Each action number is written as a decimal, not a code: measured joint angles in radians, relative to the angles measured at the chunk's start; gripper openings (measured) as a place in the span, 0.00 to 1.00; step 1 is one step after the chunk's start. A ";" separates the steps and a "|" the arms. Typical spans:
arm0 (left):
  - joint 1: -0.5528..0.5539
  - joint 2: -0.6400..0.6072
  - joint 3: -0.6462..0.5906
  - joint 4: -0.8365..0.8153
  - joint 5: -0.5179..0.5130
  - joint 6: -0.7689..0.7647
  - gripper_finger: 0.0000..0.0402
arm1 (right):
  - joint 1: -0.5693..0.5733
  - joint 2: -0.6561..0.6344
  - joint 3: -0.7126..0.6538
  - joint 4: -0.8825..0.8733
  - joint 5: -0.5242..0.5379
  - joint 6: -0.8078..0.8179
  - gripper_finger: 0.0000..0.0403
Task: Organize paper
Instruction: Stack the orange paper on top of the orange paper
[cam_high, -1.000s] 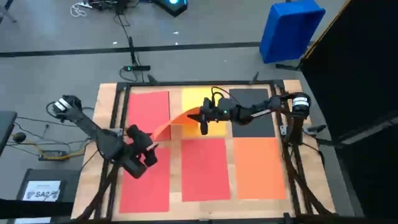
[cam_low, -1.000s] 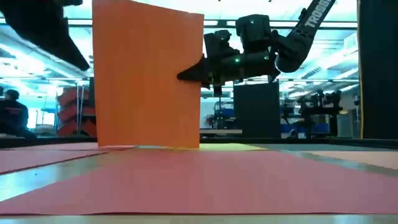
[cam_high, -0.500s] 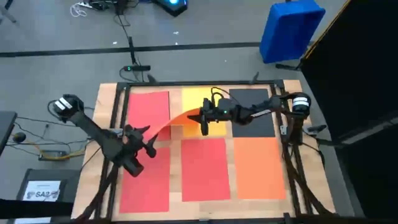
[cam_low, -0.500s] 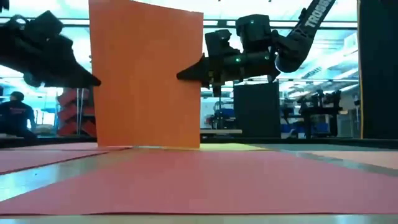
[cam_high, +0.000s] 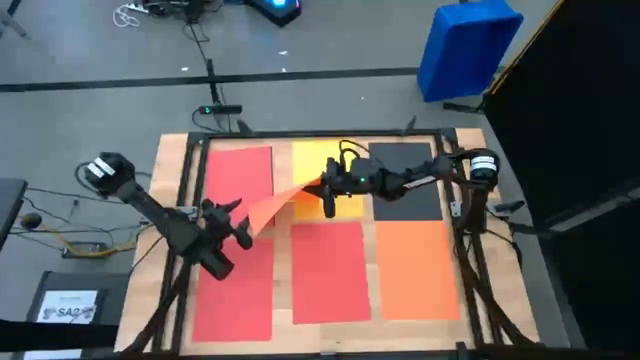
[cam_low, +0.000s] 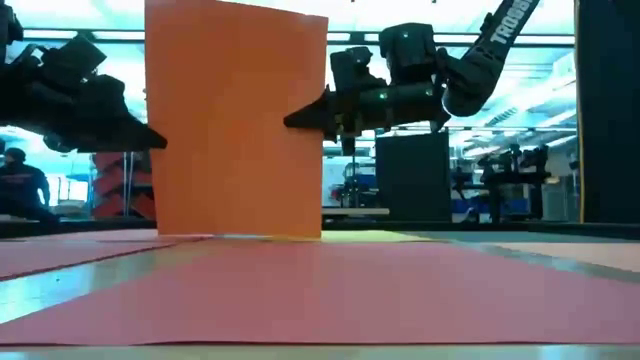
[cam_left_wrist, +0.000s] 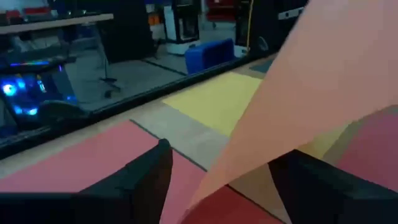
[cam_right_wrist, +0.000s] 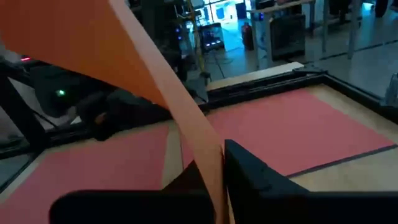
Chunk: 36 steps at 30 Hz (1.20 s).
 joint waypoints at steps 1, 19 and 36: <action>0.000 0.000 0.000 0.021 0.015 0.028 0.59 | 0.000 0.000 0.000 0.000 0.000 0.000 0.00; 0.058 0.000 0.000 0.410 0.095 0.539 0.53 | 0.000 0.000 0.000 0.000 -0.008 0.000 0.00; 0.078 0.000 0.001 0.628 0.100 0.831 0.18 | 0.000 0.000 0.000 0.041 -0.019 0.025 0.00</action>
